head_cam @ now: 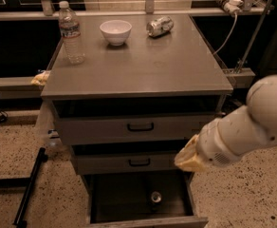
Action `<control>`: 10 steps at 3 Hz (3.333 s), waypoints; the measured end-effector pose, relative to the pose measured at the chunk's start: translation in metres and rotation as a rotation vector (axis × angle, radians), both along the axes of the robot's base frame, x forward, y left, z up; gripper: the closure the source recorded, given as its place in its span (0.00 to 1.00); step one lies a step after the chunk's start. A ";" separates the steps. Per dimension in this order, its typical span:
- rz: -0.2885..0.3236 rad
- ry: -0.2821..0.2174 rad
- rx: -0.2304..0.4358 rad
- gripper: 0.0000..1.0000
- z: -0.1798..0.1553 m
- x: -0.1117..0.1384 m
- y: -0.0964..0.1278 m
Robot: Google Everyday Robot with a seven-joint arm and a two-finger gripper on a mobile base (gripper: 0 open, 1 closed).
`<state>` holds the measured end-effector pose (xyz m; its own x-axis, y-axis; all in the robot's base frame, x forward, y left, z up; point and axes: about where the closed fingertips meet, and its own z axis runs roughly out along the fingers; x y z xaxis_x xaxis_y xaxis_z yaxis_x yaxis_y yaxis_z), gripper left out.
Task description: Pick redbull can from bottom drawer and place on counter
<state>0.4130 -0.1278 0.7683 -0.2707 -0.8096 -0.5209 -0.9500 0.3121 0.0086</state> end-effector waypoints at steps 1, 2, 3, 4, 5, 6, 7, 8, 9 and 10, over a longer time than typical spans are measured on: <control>-0.019 -0.012 0.002 1.00 -0.020 0.001 0.006; -0.019 -0.013 0.002 1.00 -0.020 0.001 0.006; -0.002 -0.035 -0.020 1.00 -0.060 0.002 -0.012; 0.046 -0.057 -0.056 1.00 -0.136 0.009 -0.037; 0.066 -0.070 -0.051 1.00 -0.210 0.028 -0.062; 0.032 -0.056 -0.027 1.00 -0.279 0.050 -0.087; 0.031 -0.014 0.001 1.00 -0.303 0.042 -0.080; 0.031 -0.015 0.001 1.00 -0.303 0.042 -0.080; 0.082 -0.013 -0.011 1.00 -0.329 0.040 -0.074; 0.140 -0.030 -0.031 1.00 -0.376 0.051 -0.079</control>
Offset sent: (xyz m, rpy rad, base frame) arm 0.0001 0.0069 -0.0217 0.0040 -0.0074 -0.0163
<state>0.4639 -0.2067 0.3927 -0.1384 -0.8543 -0.5010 -0.9841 0.1757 -0.0277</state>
